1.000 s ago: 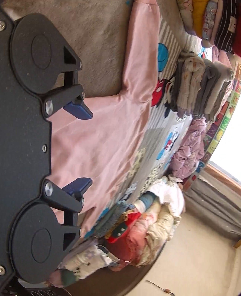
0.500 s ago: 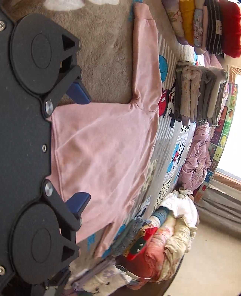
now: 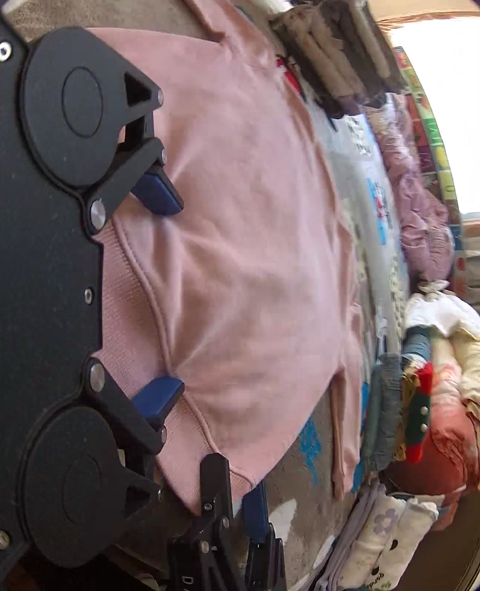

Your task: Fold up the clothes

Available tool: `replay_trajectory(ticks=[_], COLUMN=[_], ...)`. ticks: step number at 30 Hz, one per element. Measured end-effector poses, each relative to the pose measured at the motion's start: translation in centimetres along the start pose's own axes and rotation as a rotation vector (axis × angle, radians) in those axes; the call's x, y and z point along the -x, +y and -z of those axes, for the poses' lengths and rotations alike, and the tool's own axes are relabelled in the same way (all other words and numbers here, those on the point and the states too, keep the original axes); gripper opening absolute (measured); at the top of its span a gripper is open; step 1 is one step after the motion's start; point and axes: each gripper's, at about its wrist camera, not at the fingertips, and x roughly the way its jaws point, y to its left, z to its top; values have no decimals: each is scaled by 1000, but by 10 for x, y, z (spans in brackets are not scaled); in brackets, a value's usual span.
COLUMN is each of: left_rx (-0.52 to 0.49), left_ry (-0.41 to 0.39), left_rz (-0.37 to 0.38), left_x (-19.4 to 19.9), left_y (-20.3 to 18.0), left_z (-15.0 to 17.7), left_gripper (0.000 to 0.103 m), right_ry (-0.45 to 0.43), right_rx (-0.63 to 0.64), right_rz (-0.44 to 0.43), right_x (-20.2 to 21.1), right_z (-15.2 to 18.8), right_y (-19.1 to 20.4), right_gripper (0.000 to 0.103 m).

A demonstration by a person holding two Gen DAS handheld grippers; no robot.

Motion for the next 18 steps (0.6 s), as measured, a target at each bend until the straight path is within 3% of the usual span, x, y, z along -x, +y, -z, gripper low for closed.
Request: replay_trajectory(ticks=[3,10,14,18], left_rx=[58,218,268,236], left_ry=[4,-103,-78,-29], left_rz=[31,2,-14,-61], left_x=[9,37,36,29], left_y=[15,21,18,8], left_z=[-9,-20,-26,-36], left_gripper=[94,94,94,94], right_ry=[1,-34,-50,-61], right_rx=[-45,-174,-182,-193], right_rz=[-35,-108,-138,-141], right_x=[5,17,20,16], right_z=[0,1,3,7], right_y=[-10,-29,-27,-23], right_gripper=[60,60,61,61])
